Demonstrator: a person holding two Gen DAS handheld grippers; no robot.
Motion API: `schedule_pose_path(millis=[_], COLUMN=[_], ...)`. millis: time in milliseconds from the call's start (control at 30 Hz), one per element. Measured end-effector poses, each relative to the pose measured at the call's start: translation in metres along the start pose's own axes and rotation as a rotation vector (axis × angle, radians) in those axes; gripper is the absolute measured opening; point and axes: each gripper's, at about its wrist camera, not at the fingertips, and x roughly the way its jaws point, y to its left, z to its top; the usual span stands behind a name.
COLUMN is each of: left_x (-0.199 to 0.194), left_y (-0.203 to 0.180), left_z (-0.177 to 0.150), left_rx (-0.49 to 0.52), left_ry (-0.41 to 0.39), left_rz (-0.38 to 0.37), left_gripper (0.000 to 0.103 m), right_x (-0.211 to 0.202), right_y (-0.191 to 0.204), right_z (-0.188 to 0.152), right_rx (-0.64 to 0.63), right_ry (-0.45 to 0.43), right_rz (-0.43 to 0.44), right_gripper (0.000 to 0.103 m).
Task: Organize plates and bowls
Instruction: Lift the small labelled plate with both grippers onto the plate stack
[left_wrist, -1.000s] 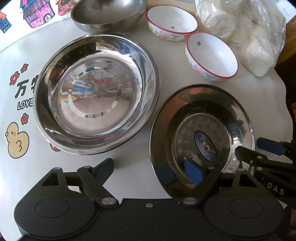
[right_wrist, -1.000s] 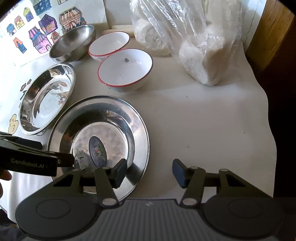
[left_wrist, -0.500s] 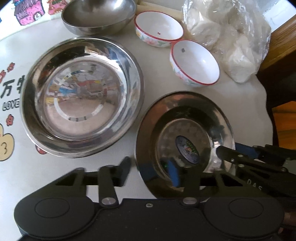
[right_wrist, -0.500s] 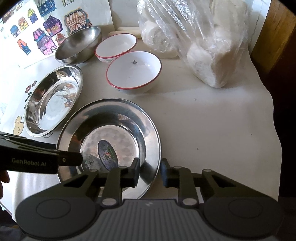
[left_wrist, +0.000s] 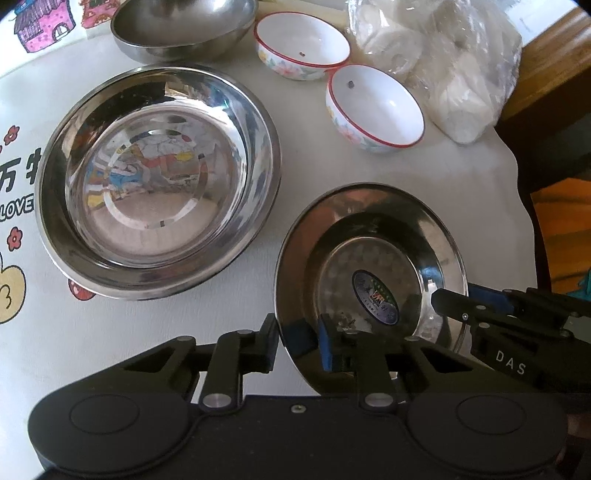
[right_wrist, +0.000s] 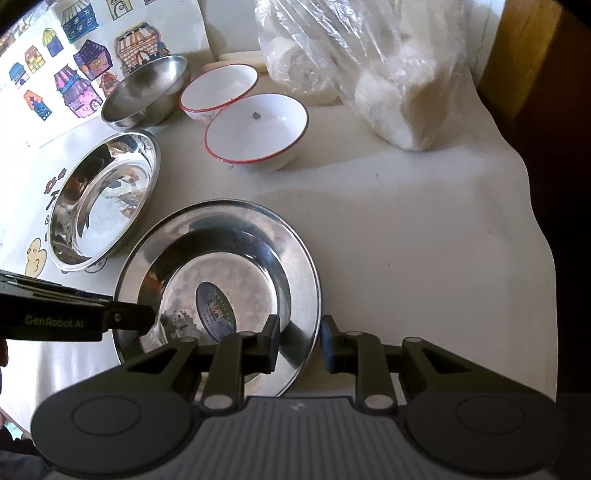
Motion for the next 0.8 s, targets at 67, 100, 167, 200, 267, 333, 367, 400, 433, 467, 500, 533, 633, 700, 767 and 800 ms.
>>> schedule_pose_path(millis=[67, 100, 167, 200, 267, 333, 367, 400, 433, 467, 500, 533, 633, 700, 767, 800], left_x=[-0.003, -0.005, -0.008, -0.01, -0.014, -0.017, -0.019, -0.021, -0.023, -0.026, -0.028, -0.03, -0.039, -0.046, -0.052, -0.056], left_y=[-0.001, -0.001, -0.001, -0.001, 0.0, -0.001, 0.0, 0.0, 0.0, 0.0, 0.001, 0.001, 0.002, 0.004, 0.006, 0.007], left_z=[-0.004, -0.006, -0.01, -0.011, -0.013, -0.015, -0.015, -0.015, -0.015, -0.015, -0.014, -0.015, -0.014, -0.015, -0.014, -0.013], left_rx=[0.025, 0.04, 0.064, 0.075, 0.094, 0.111, 0.12, 0.127, 0.135, 0.144, 0.152, 0.159, 0.17, 0.172, 0.176, 0.175], left_ry=[-0.005, -0.008, -0.014, -0.016, -0.024, -0.034, -0.039, -0.044, -0.049, -0.056, -0.063, -0.071, -0.096, -0.12, -0.142, -0.154], left_rz=[0.001, 0.002, 0.003, 0.001, -0.002, -0.004, -0.005, -0.007, -0.009, -0.01, -0.011, -0.011, -0.011, -0.005, 0.001, 0.002], left_gripper=[0.024, 0.024, 0.024, 0.024, 0.024, 0.024, 0.024, 0.024, 0.024, 0.024, 0.024, 0.024, 0.024, 0.024, 0.024, 0.024], right_x=[-0.002, -0.004, -0.007, -0.009, -0.011, -0.015, -0.017, -0.019, -0.021, -0.023, -0.025, -0.027, -0.034, -0.039, -0.044, -0.046], right_y=[0.002, 0.003, 0.005, 0.006, 0.007, 0.008, 0.008, 0.009, 0.01, 0.01, 0.011, 0.012, 0.017, 0.02, 0.024, 0.027], right_z=[-0.004, -0.006, -0.009, -0.011, -0.013, -0.015, -0.017, -0.018, -0.019, -0.019, -0.019, -0.02, -0.021, -0.021, -0.02, -0.019], right_rx=[0.009, 0.014, 0.024, 0.029, 0.041, 0.055, 0.061, 0.066, 0.07, 0.073, 0.076, 0.078, 0.082, 0.08, 0.073, 0.069], right_ry=[0.004, 0.003, -0.003, -0.006, -0.012, -0.018, -0.022, -0.026, -0.032, -0.038, -0.044, -0.051, -0.074, -0.093, -0.114, -0.124], right_rz=[-0.002, -0.005, -0.008, -0.01, -0.011, -0.01, -0.009, -0.008, -0.009, -0.01, -0.011, -0.011, -0.009, -0.003, -0.001, 0.0], right_gripper=[0.026, 0.026, 0.026, 0.026, 0.026, 0.026, 0.026, 0.026, 0.026, 0.026, 0.026, 0.026, 0.026, 0.026, 0.026, 0.026])
